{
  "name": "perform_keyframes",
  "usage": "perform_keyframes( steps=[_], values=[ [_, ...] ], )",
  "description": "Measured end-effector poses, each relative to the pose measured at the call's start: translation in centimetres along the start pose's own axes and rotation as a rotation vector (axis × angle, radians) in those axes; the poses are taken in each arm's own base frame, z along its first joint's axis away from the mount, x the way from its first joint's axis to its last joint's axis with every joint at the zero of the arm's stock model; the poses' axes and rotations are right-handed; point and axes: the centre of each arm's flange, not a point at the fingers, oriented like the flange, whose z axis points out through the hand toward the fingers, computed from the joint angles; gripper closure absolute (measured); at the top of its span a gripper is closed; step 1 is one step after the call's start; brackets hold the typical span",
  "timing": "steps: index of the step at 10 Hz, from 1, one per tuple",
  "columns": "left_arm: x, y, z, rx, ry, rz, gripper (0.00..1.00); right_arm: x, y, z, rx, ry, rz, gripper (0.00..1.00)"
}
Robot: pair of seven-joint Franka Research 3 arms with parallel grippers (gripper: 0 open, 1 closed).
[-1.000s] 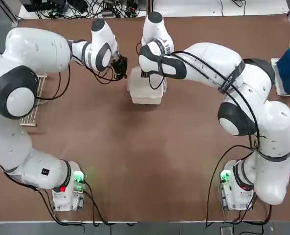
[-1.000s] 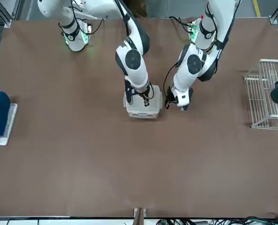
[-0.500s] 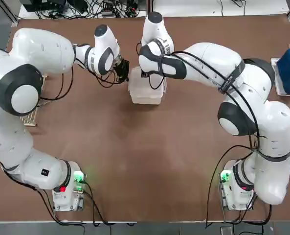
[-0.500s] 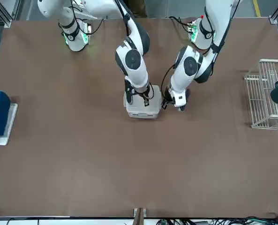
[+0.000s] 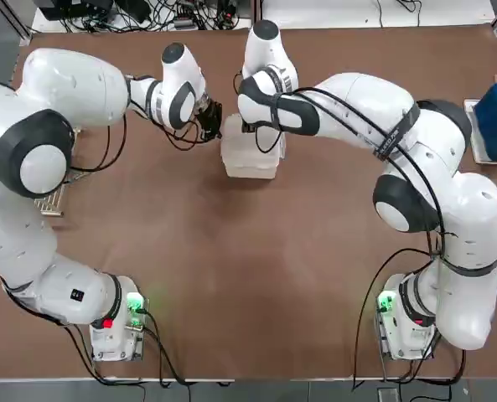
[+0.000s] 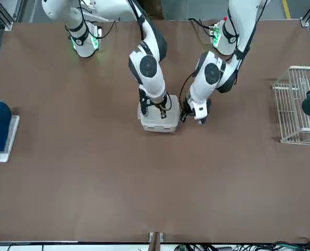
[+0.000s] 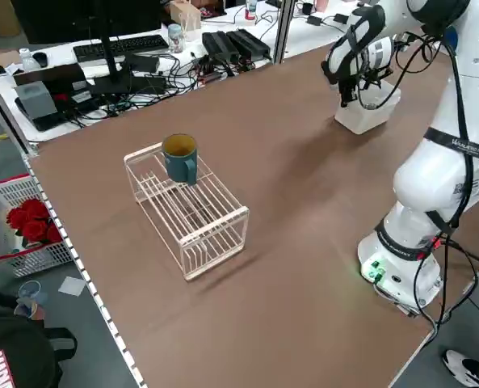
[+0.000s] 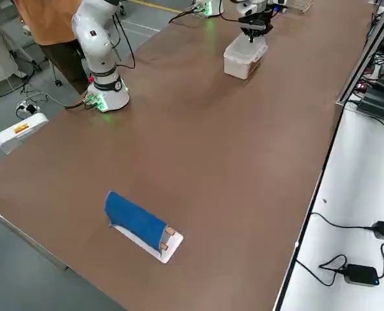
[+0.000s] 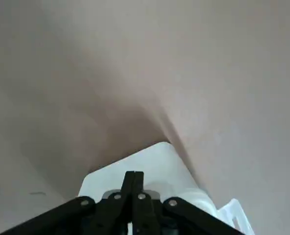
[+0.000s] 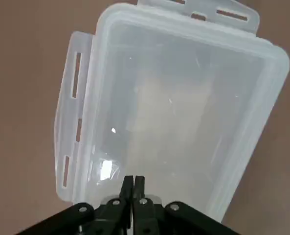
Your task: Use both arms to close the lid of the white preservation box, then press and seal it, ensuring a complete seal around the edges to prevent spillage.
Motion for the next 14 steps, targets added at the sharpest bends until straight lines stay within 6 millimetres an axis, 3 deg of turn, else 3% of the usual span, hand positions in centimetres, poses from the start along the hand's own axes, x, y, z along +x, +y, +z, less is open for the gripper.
perform_keyframes(
  steps=[14],
  values=[
    [-0.06,0.08,0.09,-0.013,0.001,-0.030,0.99,0.00,0.01,0.03,-0.001,0.001,0.000,0.94]
  ],
)
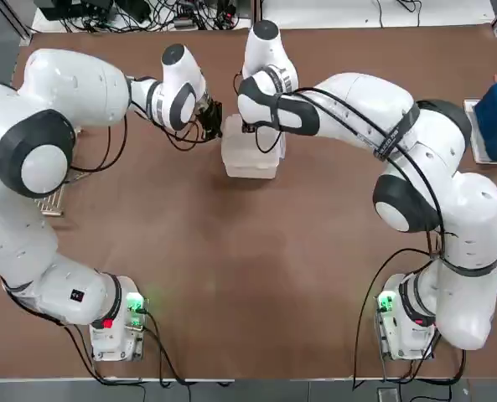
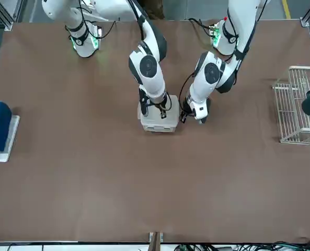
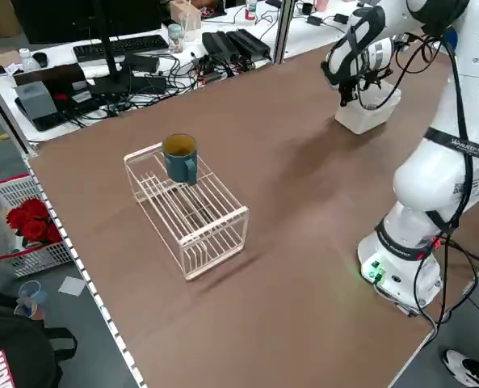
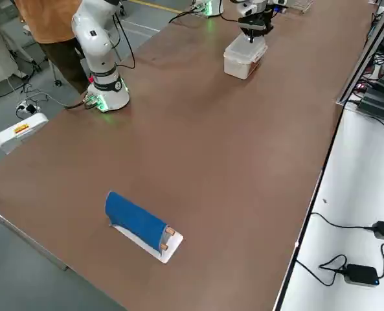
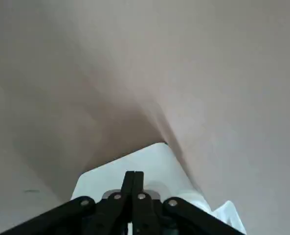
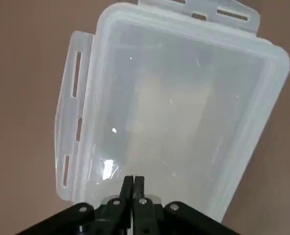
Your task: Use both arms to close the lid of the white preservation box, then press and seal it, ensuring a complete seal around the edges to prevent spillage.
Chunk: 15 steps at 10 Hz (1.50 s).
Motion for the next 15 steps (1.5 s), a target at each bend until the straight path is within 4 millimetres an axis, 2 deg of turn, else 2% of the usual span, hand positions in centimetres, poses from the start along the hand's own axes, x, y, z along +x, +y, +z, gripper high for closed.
perform_keyframes(
  steps=[15],
  values=[
    [0.05,0.41,-0.15,-0.023,-0.009,-0.046,0.99,0.03,-0.02,-0.01,0.000,0.000,0.000,0.94]
  ],
)
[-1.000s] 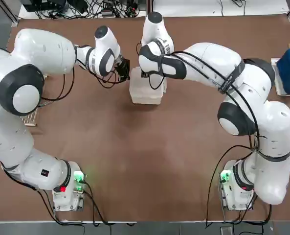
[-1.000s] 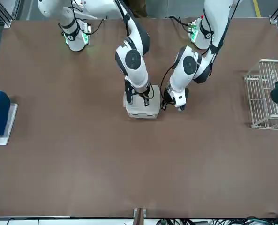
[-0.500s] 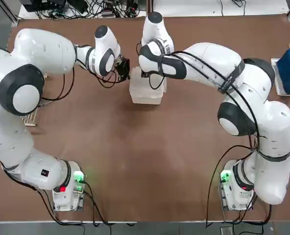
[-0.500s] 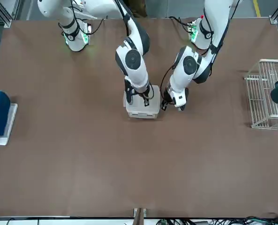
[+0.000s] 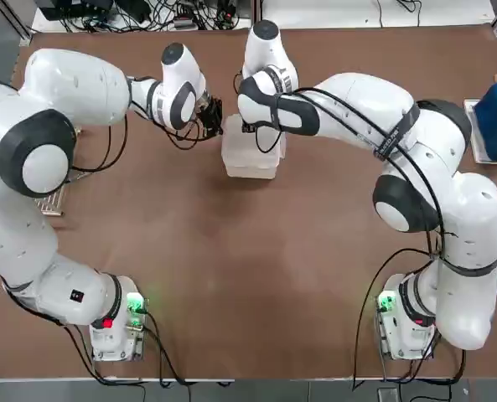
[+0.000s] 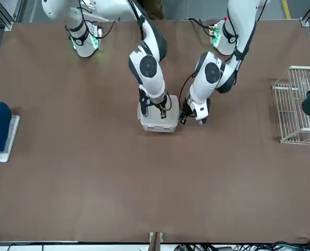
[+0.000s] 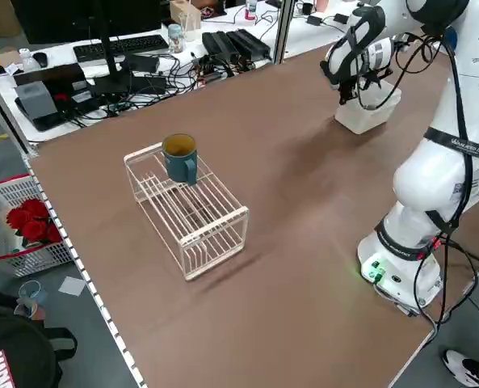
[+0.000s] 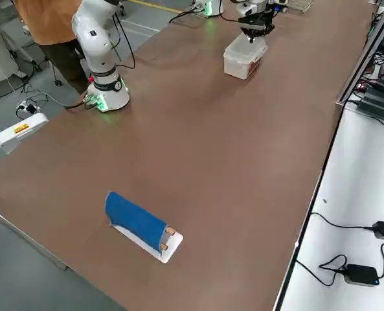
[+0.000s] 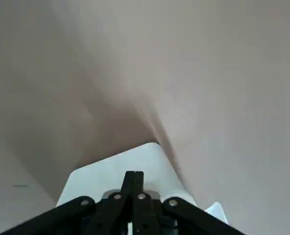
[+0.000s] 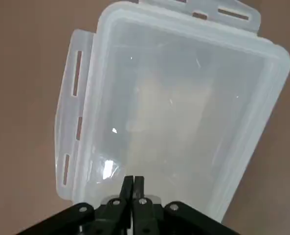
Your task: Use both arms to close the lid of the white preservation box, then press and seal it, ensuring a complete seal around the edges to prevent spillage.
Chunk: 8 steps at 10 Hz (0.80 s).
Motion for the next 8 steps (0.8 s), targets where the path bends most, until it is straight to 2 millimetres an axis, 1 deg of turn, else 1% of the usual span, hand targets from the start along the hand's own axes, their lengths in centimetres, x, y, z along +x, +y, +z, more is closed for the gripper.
perform_keyframes(
  steps=[8],
  values=[
    [-0.05,-0.01,0.11,-0.002,0.001,-0.002,0.99,0.01,0.01,0.02,0.000,0.000,0.000,0.94]
  ],
)
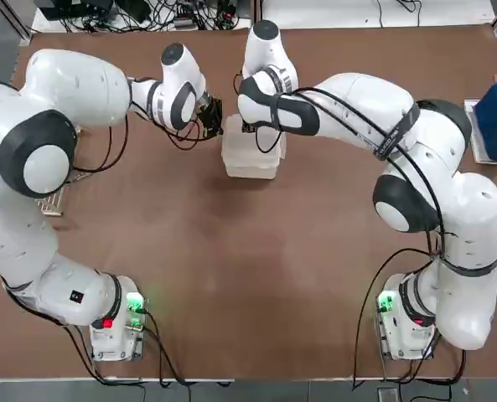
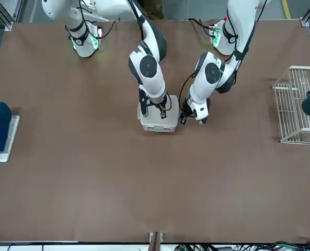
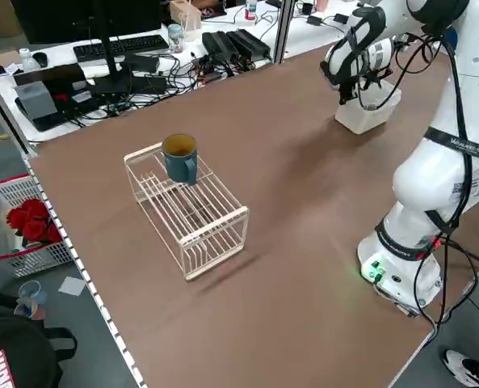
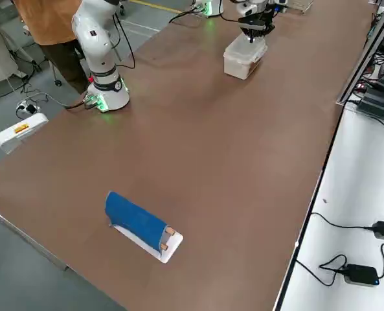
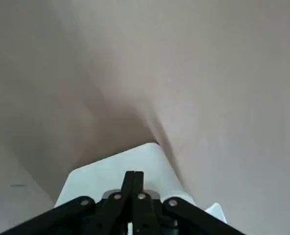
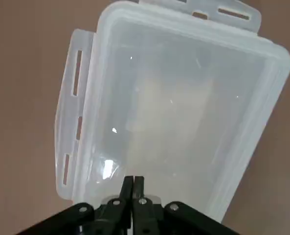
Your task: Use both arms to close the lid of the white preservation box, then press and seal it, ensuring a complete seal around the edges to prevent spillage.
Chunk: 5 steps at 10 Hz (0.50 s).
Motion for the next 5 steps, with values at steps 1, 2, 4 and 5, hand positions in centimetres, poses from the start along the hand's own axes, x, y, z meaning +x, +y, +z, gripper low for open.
perform_keyframes(
  steps=[1,2,4,5],
  values=[
    [0.00,0.00,0.01,0.000,0.000,0.000,0.99,0.00,0.00,0.00,0.000,0.000,0.000,0.94],
    [-0.02,-0.01,0.02,0.001,0.000,0.001,0.99,0.00,0.00,0.00,0.000,0.000,0.000,0.94],
    [-0.04,0.00,0.02,0.003,0.001,0.002,0.99,0.00,0.00,0.01,0.000,0.000,0.000,0.94],
    [-0.03,0.03,0.01,0.006,0.001,0.002,0.99,0.00,0.01,0.01,0.000,0.000,0.000,0.94]
  ],
)
